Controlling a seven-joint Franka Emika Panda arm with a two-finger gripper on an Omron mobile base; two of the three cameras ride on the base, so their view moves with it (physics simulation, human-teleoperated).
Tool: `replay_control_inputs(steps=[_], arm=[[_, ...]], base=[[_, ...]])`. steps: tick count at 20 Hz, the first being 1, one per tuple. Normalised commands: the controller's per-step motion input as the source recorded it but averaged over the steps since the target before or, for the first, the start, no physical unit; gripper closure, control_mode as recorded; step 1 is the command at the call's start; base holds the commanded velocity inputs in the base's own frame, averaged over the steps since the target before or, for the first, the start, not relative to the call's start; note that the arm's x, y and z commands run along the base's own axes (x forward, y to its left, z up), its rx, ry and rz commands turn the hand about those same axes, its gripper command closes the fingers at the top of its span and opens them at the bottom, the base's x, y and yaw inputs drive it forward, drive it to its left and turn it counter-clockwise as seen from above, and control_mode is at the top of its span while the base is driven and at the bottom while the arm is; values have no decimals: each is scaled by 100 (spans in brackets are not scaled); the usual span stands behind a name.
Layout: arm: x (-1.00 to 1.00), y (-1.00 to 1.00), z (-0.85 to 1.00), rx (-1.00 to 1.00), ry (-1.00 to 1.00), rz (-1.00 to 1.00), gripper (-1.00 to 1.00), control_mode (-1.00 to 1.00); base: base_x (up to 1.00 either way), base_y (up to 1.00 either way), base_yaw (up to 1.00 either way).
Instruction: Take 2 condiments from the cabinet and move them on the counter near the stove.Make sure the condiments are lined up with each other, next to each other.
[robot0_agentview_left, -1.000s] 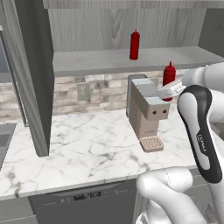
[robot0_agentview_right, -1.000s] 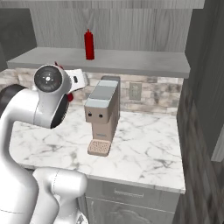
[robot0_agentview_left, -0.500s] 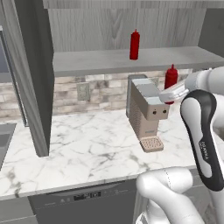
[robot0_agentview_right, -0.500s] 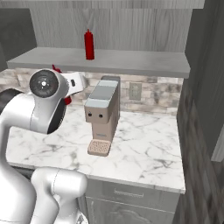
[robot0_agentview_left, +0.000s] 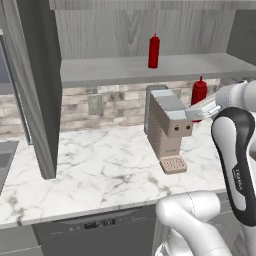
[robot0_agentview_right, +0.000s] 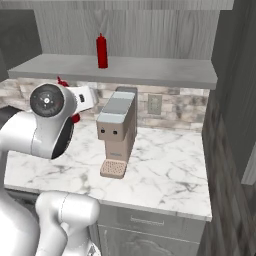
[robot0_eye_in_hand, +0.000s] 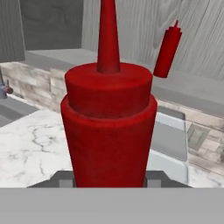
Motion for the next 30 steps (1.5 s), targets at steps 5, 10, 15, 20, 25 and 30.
replay_control_inputs(steps=[5,10,15,20,25,30], arm=[[-9,0,0,0,0,0,100,100],[0,0,0,0,0,0,100,100],[0,0,0,0,0,0,100,100],[0,0,0,0,0,0,100,100],[0,0,0,0,0,0,100,100],[0,0,0,0,0,0,100,100]], base=[[-15,0,0],[-37,0,1],[-56,0,28],[-70,22,59],[-68,38,80],[-36,33,98]])
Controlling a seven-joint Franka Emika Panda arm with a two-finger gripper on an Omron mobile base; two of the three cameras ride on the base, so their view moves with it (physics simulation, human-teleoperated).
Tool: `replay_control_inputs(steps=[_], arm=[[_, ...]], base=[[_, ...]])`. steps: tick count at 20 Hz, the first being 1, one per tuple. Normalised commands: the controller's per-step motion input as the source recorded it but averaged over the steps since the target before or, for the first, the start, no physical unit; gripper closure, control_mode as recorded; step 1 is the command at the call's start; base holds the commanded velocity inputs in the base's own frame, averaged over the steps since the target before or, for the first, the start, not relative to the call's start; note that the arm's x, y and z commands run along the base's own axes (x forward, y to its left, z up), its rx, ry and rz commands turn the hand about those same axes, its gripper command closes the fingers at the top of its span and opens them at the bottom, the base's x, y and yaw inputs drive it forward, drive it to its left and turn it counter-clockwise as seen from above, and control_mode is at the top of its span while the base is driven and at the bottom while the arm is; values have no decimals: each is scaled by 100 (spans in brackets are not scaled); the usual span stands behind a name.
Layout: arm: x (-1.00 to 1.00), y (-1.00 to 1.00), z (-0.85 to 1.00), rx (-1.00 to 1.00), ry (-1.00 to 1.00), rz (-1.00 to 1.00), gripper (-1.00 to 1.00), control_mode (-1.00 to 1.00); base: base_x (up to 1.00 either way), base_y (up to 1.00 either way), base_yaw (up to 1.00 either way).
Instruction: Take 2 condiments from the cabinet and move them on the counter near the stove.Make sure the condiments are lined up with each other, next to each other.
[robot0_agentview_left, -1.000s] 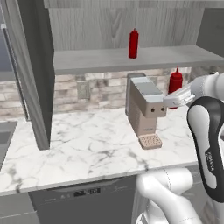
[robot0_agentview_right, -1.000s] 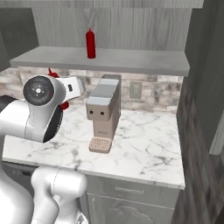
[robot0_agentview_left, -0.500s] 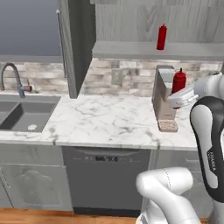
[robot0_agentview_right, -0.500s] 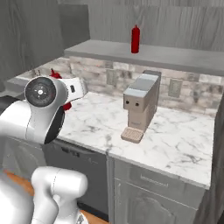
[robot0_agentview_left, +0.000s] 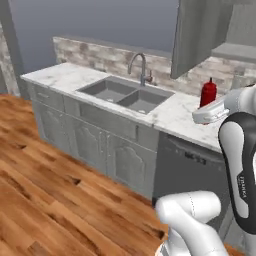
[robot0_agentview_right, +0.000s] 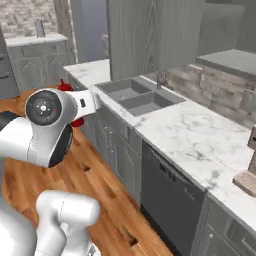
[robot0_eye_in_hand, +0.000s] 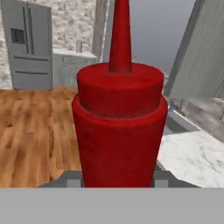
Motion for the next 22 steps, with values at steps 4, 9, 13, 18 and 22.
replay_control_inputs(steps=[4,9,13,18,22], arm=[[0,0,0,0,0,0,100,100],[0,0,0,0,0,0,100,100],[0,0,0,0,0,0,100,100],[0,0,0,0,0,0,100,100],[0,0,0,0,0,0,100,100]], base=[[-6,36,100],[1,33,99],[37,29,87],[47,12,69],[46,2,59]])
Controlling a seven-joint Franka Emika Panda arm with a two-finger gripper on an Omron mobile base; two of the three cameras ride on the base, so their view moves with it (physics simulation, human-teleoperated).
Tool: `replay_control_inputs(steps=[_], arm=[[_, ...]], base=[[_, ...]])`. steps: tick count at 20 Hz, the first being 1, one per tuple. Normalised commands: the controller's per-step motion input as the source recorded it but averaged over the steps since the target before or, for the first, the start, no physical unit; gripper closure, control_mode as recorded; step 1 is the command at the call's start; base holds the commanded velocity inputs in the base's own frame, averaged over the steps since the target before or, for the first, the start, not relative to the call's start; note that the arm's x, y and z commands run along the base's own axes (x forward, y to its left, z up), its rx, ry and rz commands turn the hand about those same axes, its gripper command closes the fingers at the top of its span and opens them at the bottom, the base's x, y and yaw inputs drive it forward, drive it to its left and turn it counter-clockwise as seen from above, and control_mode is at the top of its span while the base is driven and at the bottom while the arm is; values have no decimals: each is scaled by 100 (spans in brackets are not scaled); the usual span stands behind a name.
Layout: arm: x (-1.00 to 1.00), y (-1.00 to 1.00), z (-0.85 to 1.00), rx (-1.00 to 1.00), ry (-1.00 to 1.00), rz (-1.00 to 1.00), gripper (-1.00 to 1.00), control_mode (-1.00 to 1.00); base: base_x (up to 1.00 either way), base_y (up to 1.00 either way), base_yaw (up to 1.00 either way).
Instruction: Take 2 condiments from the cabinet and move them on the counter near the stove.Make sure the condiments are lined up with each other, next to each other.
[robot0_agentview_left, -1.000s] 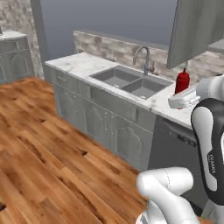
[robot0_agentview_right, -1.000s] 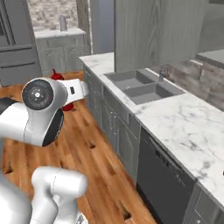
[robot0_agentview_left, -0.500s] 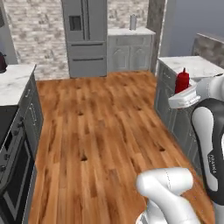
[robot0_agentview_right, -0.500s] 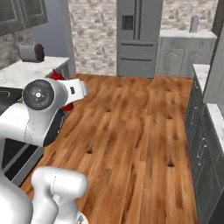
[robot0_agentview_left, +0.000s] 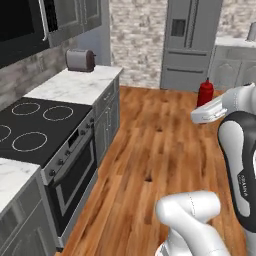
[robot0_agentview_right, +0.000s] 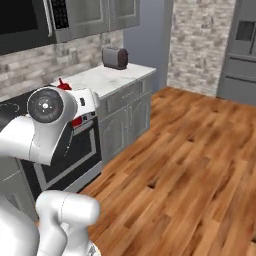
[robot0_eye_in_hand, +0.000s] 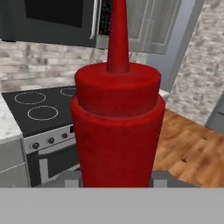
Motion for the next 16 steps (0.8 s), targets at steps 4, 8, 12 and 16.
replay_control_inputs(steps=[4,8,12,16], arm=[[0,0,0,0,0,0,100,100],[0,0,0,0,0,0,100,100],[0,0,0,0,0,0,100,100],[0,0,0,0,0,0,100,100]], base=[[35,0,39],[36,-1,42],[30,-24,33],[54,-53,27]])
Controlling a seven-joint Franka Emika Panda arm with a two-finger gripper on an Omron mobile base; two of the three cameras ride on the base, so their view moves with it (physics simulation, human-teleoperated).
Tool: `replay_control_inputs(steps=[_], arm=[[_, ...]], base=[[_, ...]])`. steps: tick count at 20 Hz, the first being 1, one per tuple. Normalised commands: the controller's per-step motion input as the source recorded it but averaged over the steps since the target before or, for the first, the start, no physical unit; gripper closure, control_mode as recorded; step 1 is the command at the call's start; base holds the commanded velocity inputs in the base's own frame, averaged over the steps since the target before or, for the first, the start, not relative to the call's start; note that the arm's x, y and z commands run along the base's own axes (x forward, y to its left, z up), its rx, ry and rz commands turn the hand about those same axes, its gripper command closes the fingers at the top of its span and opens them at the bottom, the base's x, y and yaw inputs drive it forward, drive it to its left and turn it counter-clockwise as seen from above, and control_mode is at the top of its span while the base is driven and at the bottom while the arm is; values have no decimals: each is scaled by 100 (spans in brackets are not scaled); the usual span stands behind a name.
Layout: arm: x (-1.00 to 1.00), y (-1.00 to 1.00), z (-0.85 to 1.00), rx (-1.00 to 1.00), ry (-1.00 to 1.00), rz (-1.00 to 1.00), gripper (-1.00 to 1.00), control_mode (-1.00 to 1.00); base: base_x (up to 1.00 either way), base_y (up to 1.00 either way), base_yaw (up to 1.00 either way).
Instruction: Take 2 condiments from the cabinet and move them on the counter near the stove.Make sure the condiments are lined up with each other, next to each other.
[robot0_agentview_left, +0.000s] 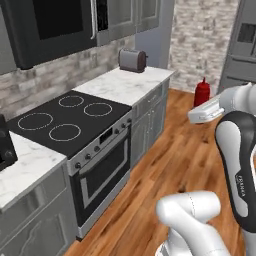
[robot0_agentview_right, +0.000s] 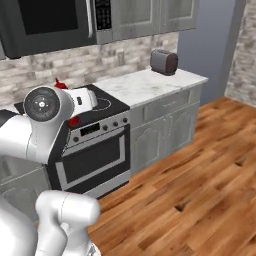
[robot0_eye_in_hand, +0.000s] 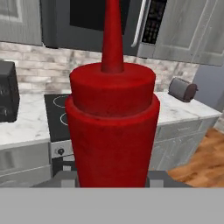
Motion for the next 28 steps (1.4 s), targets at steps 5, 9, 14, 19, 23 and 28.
replay_control_inputs(steps=[5,9,14,19,23,28], arm=[[0,0,0,0,0,0,100,100],[0,0,0,0,0,0,100,100],[0,0,0,0,0,0,100,100],[0,0,0,0,0,0,100,100],[0,0,0,0,0,0,100,100],[0,0,0,0,0,0,100,100]], base=[[66,-84,31],[62,-85,44],[11,-65,61],[0,-45,70],[0,-30,53],[0,-26,19]])
